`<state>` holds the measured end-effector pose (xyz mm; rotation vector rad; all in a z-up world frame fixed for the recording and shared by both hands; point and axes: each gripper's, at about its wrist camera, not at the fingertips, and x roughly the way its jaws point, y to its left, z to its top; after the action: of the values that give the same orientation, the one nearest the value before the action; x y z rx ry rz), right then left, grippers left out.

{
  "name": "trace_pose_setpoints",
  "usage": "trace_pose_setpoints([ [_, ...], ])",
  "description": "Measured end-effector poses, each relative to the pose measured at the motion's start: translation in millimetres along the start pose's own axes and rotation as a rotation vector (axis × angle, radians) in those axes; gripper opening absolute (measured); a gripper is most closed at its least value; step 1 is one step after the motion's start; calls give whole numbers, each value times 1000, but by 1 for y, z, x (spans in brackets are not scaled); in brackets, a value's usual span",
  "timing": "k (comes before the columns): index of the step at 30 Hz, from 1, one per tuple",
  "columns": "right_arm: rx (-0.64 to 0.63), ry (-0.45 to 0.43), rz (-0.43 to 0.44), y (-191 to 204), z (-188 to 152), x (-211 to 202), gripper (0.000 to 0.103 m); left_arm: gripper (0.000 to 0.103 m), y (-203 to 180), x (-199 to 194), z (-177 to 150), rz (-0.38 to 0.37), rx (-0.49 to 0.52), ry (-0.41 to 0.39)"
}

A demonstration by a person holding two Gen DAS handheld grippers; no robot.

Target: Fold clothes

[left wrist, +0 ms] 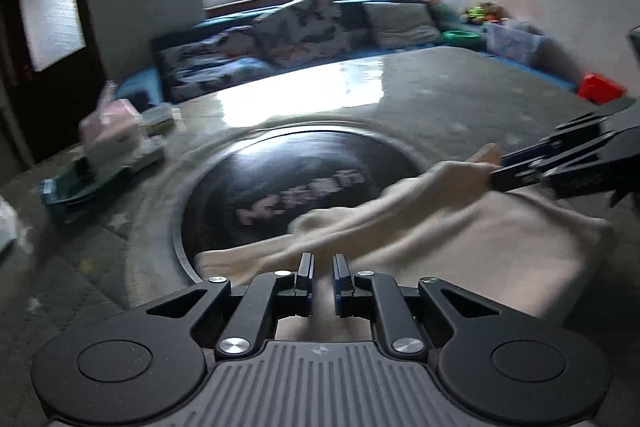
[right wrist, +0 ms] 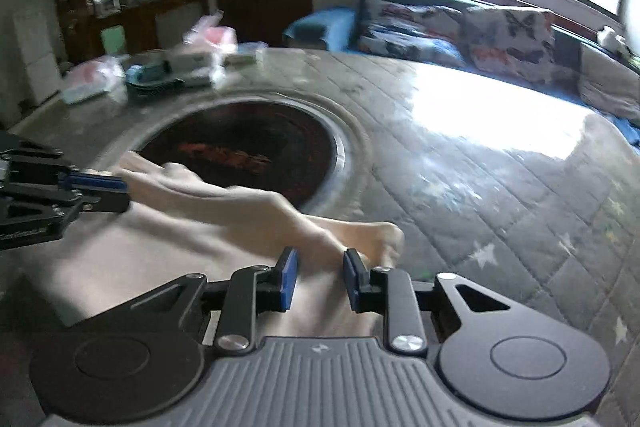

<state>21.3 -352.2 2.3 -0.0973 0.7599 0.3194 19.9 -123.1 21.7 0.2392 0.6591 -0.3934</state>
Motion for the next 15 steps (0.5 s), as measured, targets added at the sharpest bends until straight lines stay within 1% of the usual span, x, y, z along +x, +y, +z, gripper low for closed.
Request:
trace_pose_setpoints([
  [2, 5, -9, -12, -2, 2, -2, 24, 12, 9, -6, -2, 0, -38, -7],
  [4, -10, -21, -6, 0, 5, -5, 24, 14, 15, -17, -5, 26, -47, -27],
  [6, -33, -34, 16, 4, 8, -9, 25, 28, 21, -26, -11, 62, -47, -45],
  [7, -45, -37, 31, 7, 11, -8, 25, 39, 25, -30, -13, 74, -54, -46],
  [9, -68, -43, 62, 13, 16, -6, 27, 41, 32, -36, -19, 88, -73, -39],
  [10, -71, -40, 93, 18, 21, -2, 32, 41, 35, -37, -22, 89, -80, -29],
  [12, -87, -34, 112, 24, 26, 5, 33, 41, 42, -38, -25, 100, -96, -9],
  [15, -102, -13, 133, 29, 34, 20, 36, 41, 53, -34, -27, 77, -152, 23],
])
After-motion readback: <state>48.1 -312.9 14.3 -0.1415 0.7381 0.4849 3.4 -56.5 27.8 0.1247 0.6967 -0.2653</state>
